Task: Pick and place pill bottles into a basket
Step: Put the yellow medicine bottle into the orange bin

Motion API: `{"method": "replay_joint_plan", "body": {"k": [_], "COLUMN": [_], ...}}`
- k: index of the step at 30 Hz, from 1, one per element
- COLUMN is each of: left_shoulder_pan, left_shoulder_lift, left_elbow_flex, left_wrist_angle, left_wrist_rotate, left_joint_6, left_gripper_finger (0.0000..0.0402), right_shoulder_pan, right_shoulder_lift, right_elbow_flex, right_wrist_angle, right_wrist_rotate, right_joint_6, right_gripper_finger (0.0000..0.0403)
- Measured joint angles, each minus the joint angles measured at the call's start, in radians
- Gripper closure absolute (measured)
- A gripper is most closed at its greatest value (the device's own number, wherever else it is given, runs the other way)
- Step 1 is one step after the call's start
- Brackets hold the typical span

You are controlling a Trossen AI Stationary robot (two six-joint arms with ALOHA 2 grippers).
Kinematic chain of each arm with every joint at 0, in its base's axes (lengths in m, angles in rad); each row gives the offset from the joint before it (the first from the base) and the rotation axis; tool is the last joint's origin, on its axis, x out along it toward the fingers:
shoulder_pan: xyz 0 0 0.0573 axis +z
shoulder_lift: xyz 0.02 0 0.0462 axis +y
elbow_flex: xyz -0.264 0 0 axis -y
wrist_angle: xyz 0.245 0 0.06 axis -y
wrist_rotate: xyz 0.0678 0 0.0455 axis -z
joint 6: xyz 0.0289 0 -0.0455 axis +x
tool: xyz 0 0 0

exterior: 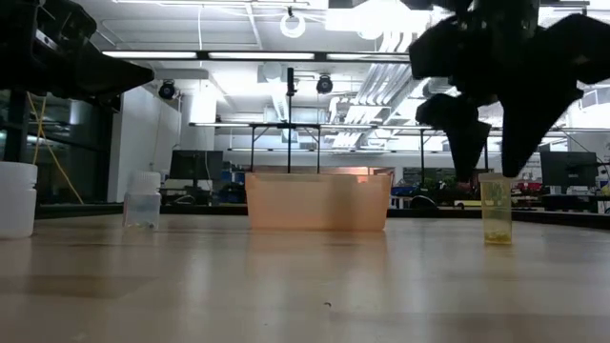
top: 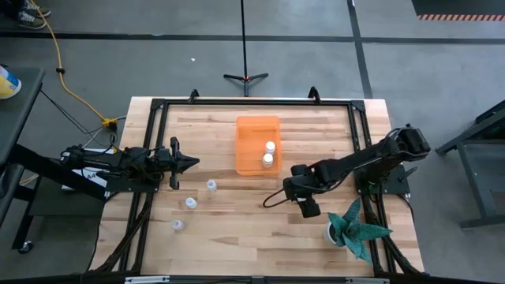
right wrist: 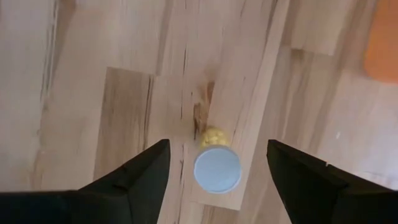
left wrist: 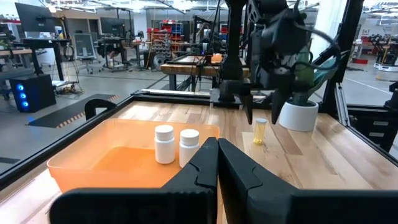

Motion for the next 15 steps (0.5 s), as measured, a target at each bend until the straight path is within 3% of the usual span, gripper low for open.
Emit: {"method": "replay_joint_plan", "body": {"k": [15], "left_shoulder_pan": [0.0], "left_shoulder_lift": [0.0], "left_elbow_flex": [0.0], "left_wrist_angle": [0.0], "left_wrist_rotate": [0.0], "left_joint_6": [0.0], "left_gripper_finger": [0.0355], "right_shoulder_pan": [-0.002], "right_shoulder_lift": [0.084], "right_elbow_flex": [0.0], "right_wrist_angle": [-0.01], "right_wrist_rotate": [0.018], "right_joint_6": [0.01], "right_gripper_finger": [0.0154]}}
